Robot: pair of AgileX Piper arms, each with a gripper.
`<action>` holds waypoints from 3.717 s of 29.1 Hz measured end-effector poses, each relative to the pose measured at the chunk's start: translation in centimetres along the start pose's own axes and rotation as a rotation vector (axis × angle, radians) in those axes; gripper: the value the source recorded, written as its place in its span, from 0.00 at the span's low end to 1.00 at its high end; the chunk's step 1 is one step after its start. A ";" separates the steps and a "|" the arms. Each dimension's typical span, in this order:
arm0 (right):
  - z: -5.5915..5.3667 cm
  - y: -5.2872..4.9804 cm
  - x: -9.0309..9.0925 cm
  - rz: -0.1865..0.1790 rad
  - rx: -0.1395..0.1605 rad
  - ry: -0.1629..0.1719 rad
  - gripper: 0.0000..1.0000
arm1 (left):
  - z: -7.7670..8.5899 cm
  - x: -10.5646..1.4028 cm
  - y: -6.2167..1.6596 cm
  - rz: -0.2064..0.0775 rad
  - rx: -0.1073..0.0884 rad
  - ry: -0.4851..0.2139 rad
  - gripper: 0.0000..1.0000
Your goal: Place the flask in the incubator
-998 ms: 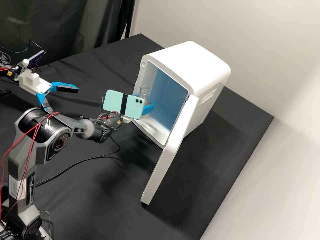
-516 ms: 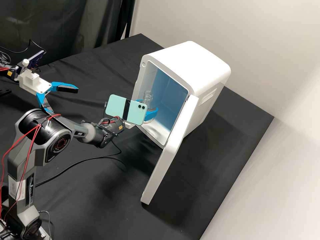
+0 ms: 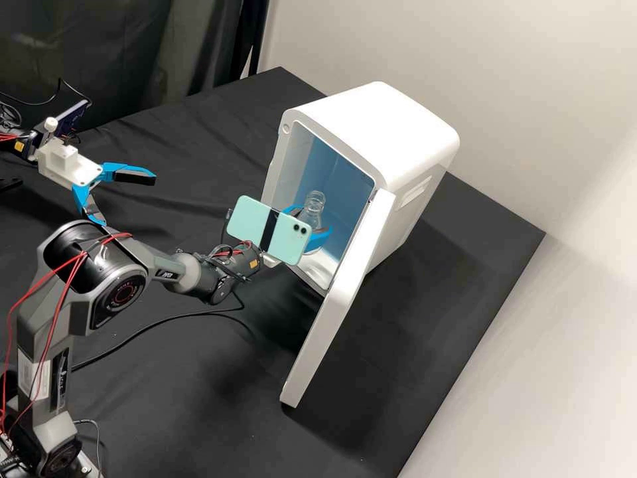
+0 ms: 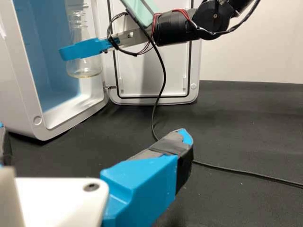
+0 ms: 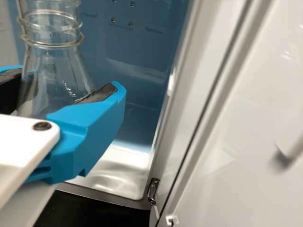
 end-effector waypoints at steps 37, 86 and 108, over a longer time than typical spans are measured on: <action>0.2 0.5 4.1 -0.012 0.113 0.066 0.00 | 0.0 0.0 0.00 0.000 0.000 0.000 1.00; 0.2 2.2 11.5 0.017 0.005 0.003 0.00 | 0.0 0.0 0.05 0.006 -0.002 0.012 1.00; -0.2 0.1 13.1 -0.011 -0.026 -0.004 0.00 | -0.2 0.0 0.09 0.009 -0.003 0.023 1.00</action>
